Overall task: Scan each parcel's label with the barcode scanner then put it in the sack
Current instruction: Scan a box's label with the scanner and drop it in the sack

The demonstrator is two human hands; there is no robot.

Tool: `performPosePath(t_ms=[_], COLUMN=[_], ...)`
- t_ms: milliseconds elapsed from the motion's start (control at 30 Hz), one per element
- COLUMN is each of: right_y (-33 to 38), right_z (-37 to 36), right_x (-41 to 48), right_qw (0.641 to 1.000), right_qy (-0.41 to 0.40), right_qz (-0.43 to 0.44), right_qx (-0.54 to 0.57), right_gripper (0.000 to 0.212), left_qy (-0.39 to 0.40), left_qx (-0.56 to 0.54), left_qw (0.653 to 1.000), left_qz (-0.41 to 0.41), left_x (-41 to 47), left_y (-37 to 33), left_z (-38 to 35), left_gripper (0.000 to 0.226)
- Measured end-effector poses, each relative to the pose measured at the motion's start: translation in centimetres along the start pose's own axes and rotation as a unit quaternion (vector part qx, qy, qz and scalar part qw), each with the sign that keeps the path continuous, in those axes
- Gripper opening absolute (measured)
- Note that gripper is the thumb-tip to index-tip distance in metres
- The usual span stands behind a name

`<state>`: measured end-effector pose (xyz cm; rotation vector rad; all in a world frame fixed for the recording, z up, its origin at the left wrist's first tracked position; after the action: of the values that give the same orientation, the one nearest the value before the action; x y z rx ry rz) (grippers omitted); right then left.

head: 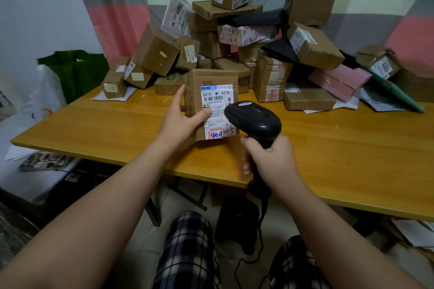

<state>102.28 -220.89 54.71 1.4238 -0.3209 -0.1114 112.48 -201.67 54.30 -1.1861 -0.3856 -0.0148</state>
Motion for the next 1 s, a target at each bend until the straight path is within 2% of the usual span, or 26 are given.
performPosePath(t_ms=[200, 333, 467, 600, 700, 833, 1000], right_y=[0.2, 0.6, 1.6, 1.9, 1.4, 0.3, -1.5], right_z=[-0.2, -0.9, -3.7, -9.2, -14.0, -20.9, -29.5], right_x=[-0.2, -0.3, -0.9, -3.0, -5.5, -9.2, -13.8], right_qw=[1.0, 0.998, 0.984, 0.96, 0.933, 0.895, 0.855], right_qy=[0.012, 0.042, 0.121, 0.243, 0.332, 0.416, 0.479], right_qz=[0.011, 0.049, 0.119, 0.135, 0.14, 0.152, 0.174], right_qx=[0.002, -0.025, -0.053, -0.029, -0.023, -0.05, -0.101], right_gripper=[0.011, 0.013, 0.016, 0.025, 0.027, 0.026, 0.035], left_qy=[-0.002, -0.023, -0.1, -0.192, -0.279, -0.368, -0.439], left_qx=[-0.019, -0.025, -0.042, -0.037, -0.011, 0.08, 0.261], left_qw=[1.0, 0.999, 0.993, 0.981, 0.96, 0.922, 0.844], left_qz=[0.0, -0.02, -0.04, -0.018, 0.008, 0.086, 0.164], left_x=[-0.2, -2.1, -5.2, -9.7, -13.8, -20.0, -27.1], left_y=[0.1, -0.9, -1.1, 1.6, 4.7, 9.2, 13.3], left_z=[-0.1, 1.1, 5.4, 12.1, 18.1, 26.6, 35.6], left_gripper=[0.092, 0.09, 0.085, 0.081, 0.082, 0.097, 0.107])
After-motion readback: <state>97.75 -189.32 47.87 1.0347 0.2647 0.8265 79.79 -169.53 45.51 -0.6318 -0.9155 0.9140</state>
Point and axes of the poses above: each hand's wrist, its own x-axis towards the middle knuckle, its own z-axis out of the back of the hand, y = z × x, the point moved 2 cm from there along x, towards the middle knuckle, and after that the axes turned 8 degrees about -y, right-handed, at the moved point
